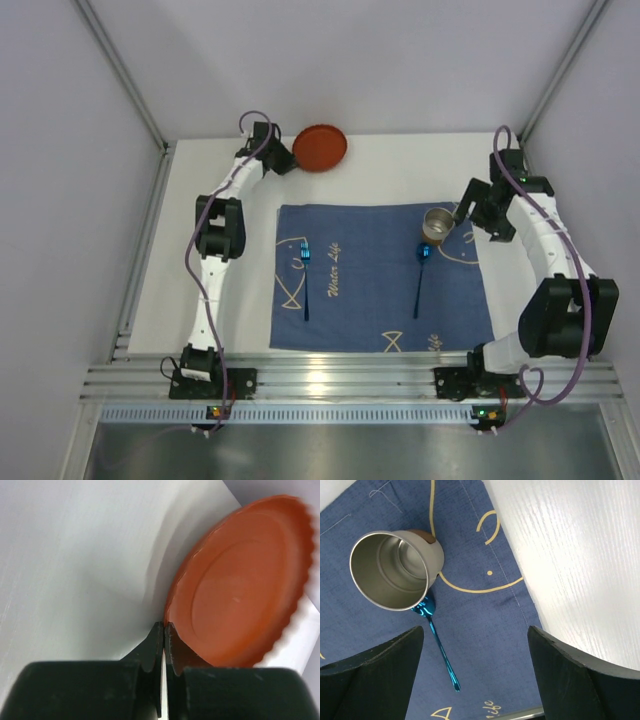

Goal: Set the dinner table for one person

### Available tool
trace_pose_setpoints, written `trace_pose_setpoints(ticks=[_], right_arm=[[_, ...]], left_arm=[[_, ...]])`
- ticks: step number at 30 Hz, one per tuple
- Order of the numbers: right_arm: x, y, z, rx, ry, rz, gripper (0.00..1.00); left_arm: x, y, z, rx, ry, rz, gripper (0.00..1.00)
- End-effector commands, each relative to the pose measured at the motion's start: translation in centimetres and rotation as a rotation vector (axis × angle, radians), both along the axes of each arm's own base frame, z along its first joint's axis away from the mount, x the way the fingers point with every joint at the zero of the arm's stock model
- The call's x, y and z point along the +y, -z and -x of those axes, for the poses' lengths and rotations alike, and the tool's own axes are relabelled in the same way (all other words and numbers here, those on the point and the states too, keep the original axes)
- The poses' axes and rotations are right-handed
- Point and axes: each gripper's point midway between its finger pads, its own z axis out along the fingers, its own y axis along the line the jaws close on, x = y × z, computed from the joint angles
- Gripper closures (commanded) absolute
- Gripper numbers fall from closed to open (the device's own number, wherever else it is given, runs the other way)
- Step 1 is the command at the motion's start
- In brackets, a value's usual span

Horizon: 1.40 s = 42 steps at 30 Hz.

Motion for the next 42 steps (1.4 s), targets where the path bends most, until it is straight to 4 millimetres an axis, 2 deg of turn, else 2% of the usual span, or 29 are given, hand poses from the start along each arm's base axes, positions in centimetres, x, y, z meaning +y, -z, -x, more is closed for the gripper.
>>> trace_pose_setpoints(ticks=[1, 3, 6, 7, 8, 9, 10, 12, 13, 14, 15, 16, 17, 18, 19, 20, 21, 22, 23, 24, 25, 26, 28, 29, 34, 40, 42], right_arm=[[-0.8, -1.2, 0.0, -0.045, 0.025, 0.003, 0.15], [-0.9, -1.7, 0.0, -0.061, 0.023, 0.004, 0.15], [-1.0, -3.0, -0.1, -0.101, 0.023, 0.012, 0.15], [-1.1, -3.6, 0.0, -0.121, 0.023, 0.019, 0.15], [-1.3, -4.3, -0.1, -0.141, 0.028, 0.025, 0.14], [-1.5, -5.2, 0.0, -0.169, 0.038, 0.038, 0.14], [-1.6, -5.7, 0.1, -0.184, 0.041, 0.043, 0.13], [-1.8, -7.3, 0.5, -0.234, 0.046, 0.054, 0.12], [-1.8, -7.8, 0.8, -0.249, 0.052, 0.057, 0.11], [-1.8, -8.1, 1.1, -0.254, 0.052, 0.056, 0.11], [-1.7, -8.7, 1.6, -0.277, 0.054, 0.051, 0.11], [-1.5, -8.8, 1.8, -0.284, 0.059, 0.04, 0.11], [-1.3, -8.5, 2.2, -0.281, 0.055, 0.031, 0.11], [-0.9, -8.9, 2.7, -0.3, 0.046, 0.011, 0.11], [-0.6, -8.7, 3.0, -0.301, 0.045, -0.004, 0.11], [-0.3, -8.0, 3.5, -0.287, 0.041, -0.018, 0.11], [0.1, -8.3, 4.0, -0.303, 0.032, -0.039, 0.11], [0.3, -7.4, 4.5, -0.286, 0.034, -0.053, 0.11], [0.5, -7.1, 5.0, -0.284, 0.034, -0.062, 0.11], [0.8, -7.4, 5.5, -0.303, 0.027, -0.075, 0.11], [1.0, -7.3, 6.0, -0.302, 0.027, -0.084, 0.11], [1.1, -6.8, 6.7, -0.293, 0.026, -0.089, 0.11], [1.2, -6.7, 7.9, -0.306, 0.029, -0.092, 0.1], [1.2, -6.6, 8.3, -0.307, 0.028, -0.091, 0.1], [1.0, -6.4, 10.3, -0.298, 0.025, -0.072, 0.1], [1.5, -6.6, 11.0, -0.292, -0.009, -0.06, 0.1], [1.5, -6.6, 11.1, -0.289, -0.018, -0.053, 0.1]], left_arm=[[0.3, -0.1, -0.2, 0.007, -0.004, 0.023, 1.0], [0.6, -1.6, -0.5, -0.02, -0.008, 0.031, 1.0], [1.2, -5.0, -0.9, -0.068, -0.013, 0.058, 1.0], [1.1, -7.0, -0.9, -0.098, -0.001, 0.068, 1.0], [1.3, -8.2, -0.8, -0.113, 0.004, 0.068, 1.0], [1.3, -10.4, -0.4, -0.143, 0.022, 0.058, 1.0], [1.0, -11.6, 0.1, -0.156, 0.043, 0.056, 1.0], [0.1, -14.3, 1.9, -0.189, 0.122, 0.026, 1.0], [-0.3, -14.5, 3.1, -0.172, 0.158, 0.001, 1.0], [-1.3, -13.6, 4.7, -0.138, 0.203, -0.03, 1.0], [-1.7, -15.0, 6.4, -0.16, 0.263, -0.098, 1.0], [-2.3, -14.8, 7.8, -0.143, 0.302, -0.136, 1.0], [-3.6, -11.9, 10.8, -0.056, 0.353, -0.192, 1.0], [-4.1, -13.6, 12.6, -0.093, 0.404, -0.239, 1.0], [-6.2, -13.1, 15.0, -0.084, 0.465, -0.265, 1.0], [-6.5, -10.2, 17.7, -0.019, 0.502, -0.295, 1.0], [-6.9, -11.5, 19.4, -0.052, 0.522, -0.327, 1.0], [-8.7, -11.0, 21.7, -0.048, 0.568, -0.34, 1.0], [-8.5, -8.5, 24.2, 0.018, 0.587, -0.358, 1.0], [-9.1, -9.2, 25.7, 0.003, 0.595, -0.337, 1.0], [-10.3, -8.5, 27.6, 0.024, 0.625, -0.332, 1.0], [-10.2, -7.1, 29.7, 0.057, 0.64, -0.34, 1.0], [-11.2, -5.8, 32.3, 0.082, 0.662, -0.376, 1.0], [-11.0, -4.6, 33.6, 0.108, 0.67, -0.393, 1.0], [-12.1, -2.8, 36.3, 0.136, 0.701, -0.425, 1.0], [-12.3, -1.5, 35.8, 0.161, 0.65, -0.446, 1.0], [-12.2, -1.1, 35.7, 0.176, 0.642, -0.458, 0.84]])
